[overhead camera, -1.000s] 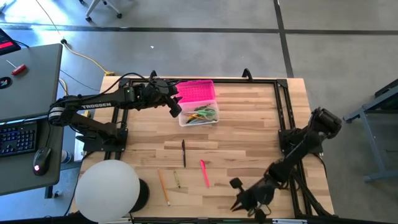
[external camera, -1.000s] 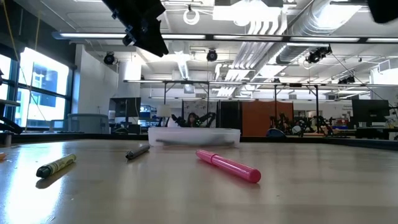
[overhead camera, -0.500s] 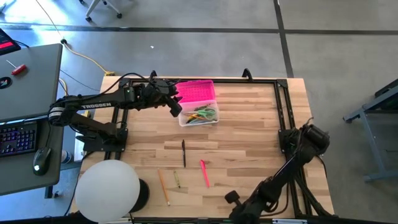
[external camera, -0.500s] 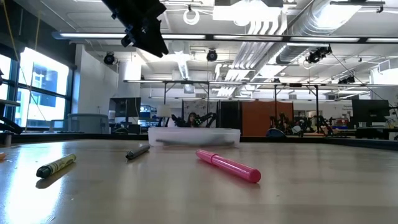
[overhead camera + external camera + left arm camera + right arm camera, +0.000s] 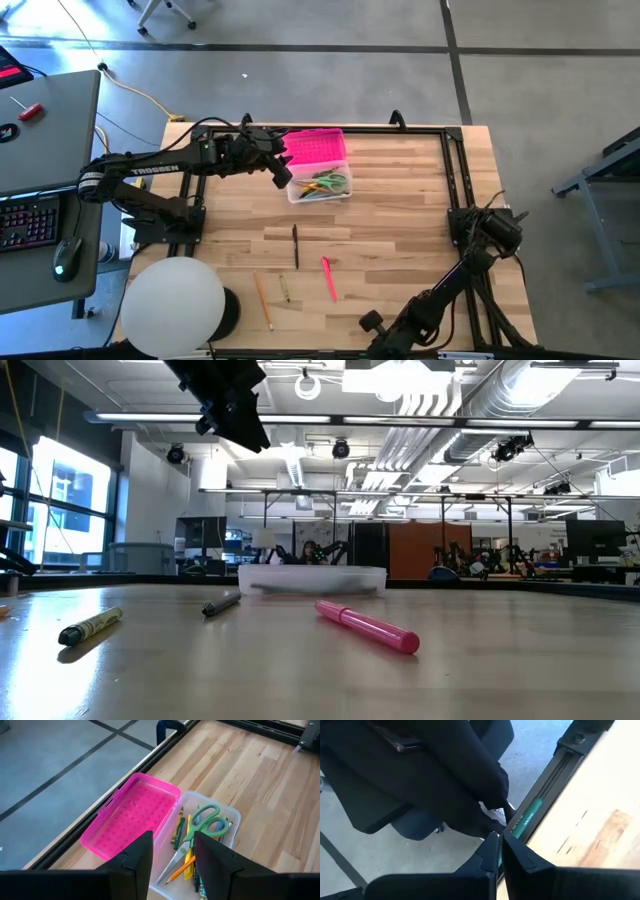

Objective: Pick & place school supplies into a supply box
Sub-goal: Put the dark green crayon into the pink supply box

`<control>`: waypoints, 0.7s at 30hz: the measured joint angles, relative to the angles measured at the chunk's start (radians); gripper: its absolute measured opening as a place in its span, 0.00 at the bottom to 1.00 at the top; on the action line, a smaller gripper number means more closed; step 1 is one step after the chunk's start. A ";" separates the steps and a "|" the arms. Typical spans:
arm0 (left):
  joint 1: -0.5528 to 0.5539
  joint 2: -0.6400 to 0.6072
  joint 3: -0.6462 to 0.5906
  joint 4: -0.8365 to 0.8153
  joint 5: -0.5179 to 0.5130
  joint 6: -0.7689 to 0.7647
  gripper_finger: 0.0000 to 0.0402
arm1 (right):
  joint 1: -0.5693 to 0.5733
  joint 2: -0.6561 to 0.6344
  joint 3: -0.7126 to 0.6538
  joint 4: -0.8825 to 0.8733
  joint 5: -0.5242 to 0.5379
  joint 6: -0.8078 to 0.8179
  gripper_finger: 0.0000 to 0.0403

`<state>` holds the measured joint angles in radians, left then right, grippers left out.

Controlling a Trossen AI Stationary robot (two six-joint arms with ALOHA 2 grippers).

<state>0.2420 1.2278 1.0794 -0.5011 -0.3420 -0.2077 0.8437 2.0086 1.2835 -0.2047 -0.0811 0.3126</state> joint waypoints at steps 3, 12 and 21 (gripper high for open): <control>0.000 0.000 0.000 0.000 -0.005 0.001 0.43 | 0.000 0.005 -0.001 -0.001 -0.004 0.000 0.00; 0.000 0.000 0.000 0.000 -0.007 0.001 0.43 | 0.006 0.005 -0.002 -0.002 -0.016 -0.025 0.00; 0.000 0.000 0.000 0.000 -0.007 0.001 0.43 | 0.007 0.055 -0.002 0.012 -0.058 -0.085 0.00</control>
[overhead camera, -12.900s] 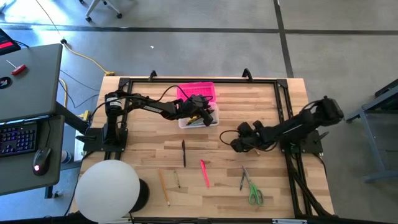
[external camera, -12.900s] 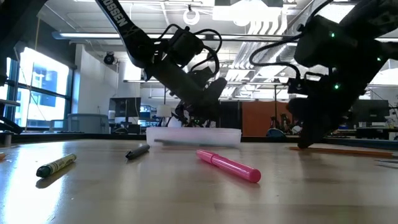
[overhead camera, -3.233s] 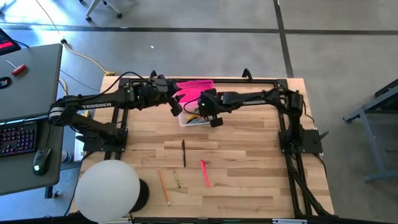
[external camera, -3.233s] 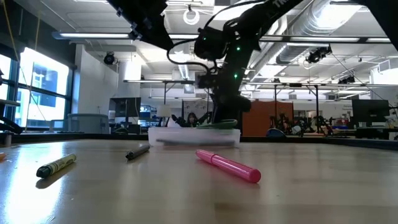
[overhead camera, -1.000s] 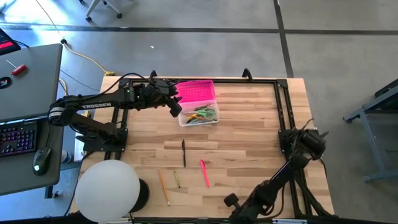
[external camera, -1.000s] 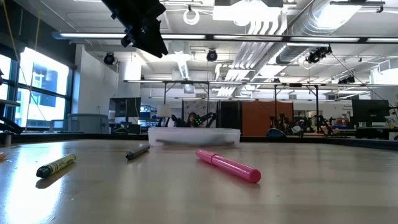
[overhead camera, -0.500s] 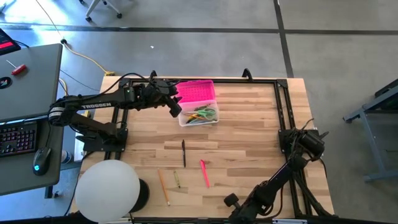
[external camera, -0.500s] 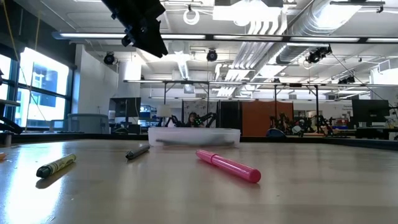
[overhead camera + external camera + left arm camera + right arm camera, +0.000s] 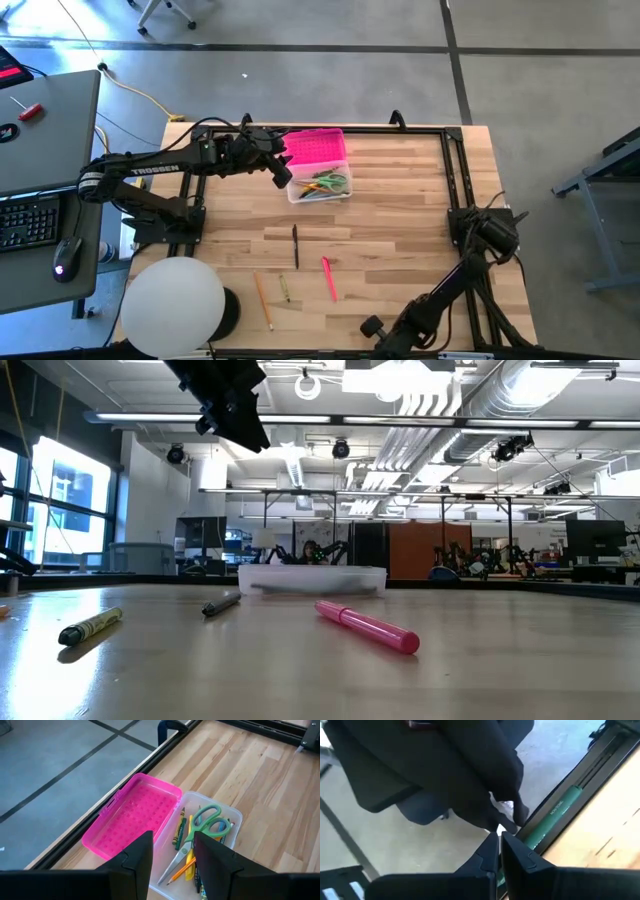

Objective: Pick & place school supplies into a supply box
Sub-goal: Put the dark green crayon into the pink supply box

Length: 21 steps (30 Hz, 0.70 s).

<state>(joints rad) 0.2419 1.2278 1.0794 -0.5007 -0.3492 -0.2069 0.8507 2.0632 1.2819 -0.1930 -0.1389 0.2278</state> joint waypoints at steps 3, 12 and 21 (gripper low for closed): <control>0.000 0.000 0.000 0.000 0.000 0.000 0.43 | 0.000 -0.002 0.000 -0.024 0.027 -0.008 0.00; 0.000 0.000 0.000 0.003 0.000 0.000 0.43 | -0.025 -0.037 0.000 -0.186 0.136 -0.041 0.00; 0.000 0.000 0.000 0.003 -0.002 0.000 0.43 | -0.051 -0.087 -0.002 -0.225 0.211 -0.115 0.00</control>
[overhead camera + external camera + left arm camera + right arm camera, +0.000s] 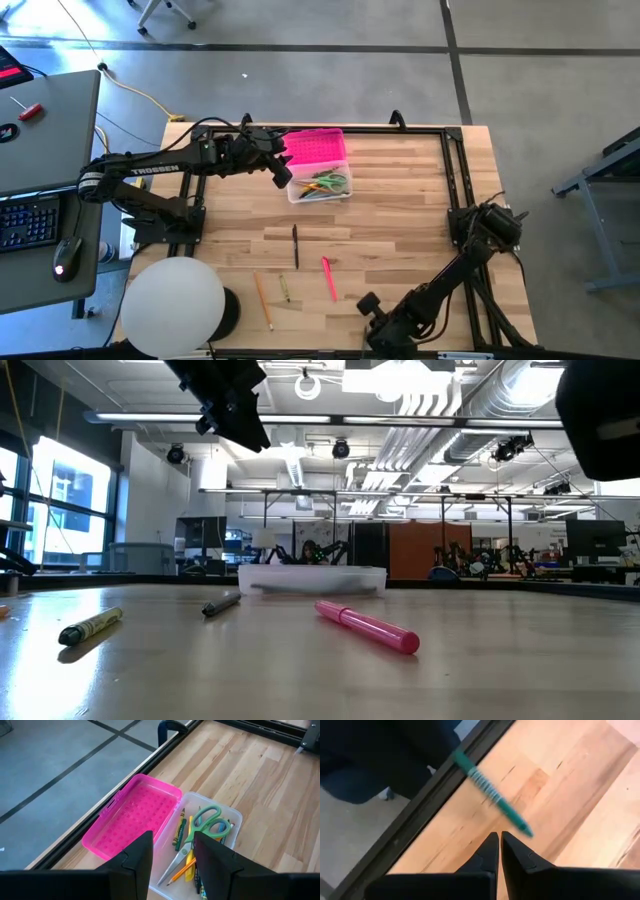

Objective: Pick & place school supplies into a supply box
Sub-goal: Put the dark green crayon into the pink supply box

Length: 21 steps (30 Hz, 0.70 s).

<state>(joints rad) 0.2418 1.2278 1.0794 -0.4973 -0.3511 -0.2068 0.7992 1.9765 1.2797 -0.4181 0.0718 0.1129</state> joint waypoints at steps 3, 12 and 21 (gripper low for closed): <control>0.000 0.000 0.000 0.000 0.000 0.000 0.43 | -0.010 -0.001 0.000 0.004 -0.022 -0.010 0.00; 0.000 0.000 0.000 0.001 0.000 0.000 0.43 | -0.031 -0.017 -0.006 0.107 -0.034 -0.334 0.00; 0.000 0.000 0.000 0.007 0.039 0.000 0.43 | -0.207 -0.012 -0.089 0.339 -0.237 -0.562 0.00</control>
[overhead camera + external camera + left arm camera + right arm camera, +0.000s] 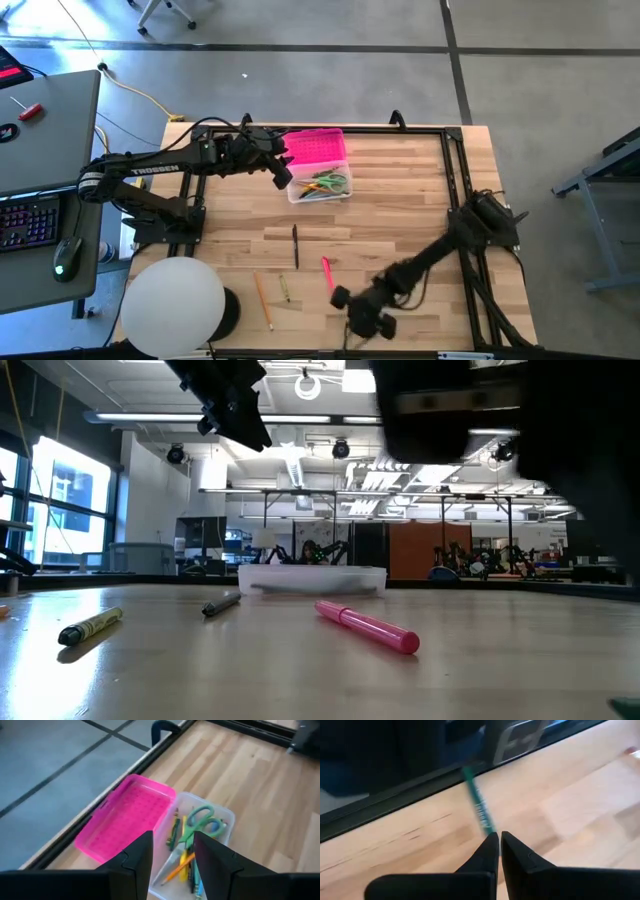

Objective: Pick & place school supplies into a supply box
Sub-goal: Put the dark green crayon into the pink supply box

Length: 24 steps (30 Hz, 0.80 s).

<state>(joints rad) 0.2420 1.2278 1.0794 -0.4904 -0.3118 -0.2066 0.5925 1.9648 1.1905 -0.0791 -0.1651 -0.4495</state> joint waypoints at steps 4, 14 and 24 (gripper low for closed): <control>0.000 0.000 0.000 -0.007 0.014 0.027 0.43 | -0.054 0.000 -0.011 0.087 -0.022 -0.008 0.00; 0.000 0.000 0.000 -0.011 0.013 0.045 0.43 | -0.072 0.000 -0.010 0.055 -0.052 -0.068 0.00; 0.000 0.000 0.000 -0.013 0.013 0.042 0.43 | -0.062 -0.003 -0.010 0.073 -0.014 -0.232 0.00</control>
<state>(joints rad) 0.2419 1.2278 1.0794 -0.5037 -0.2985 -0.1650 0.5308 1.9614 1.1801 -0.0065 -0.1795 -0.6817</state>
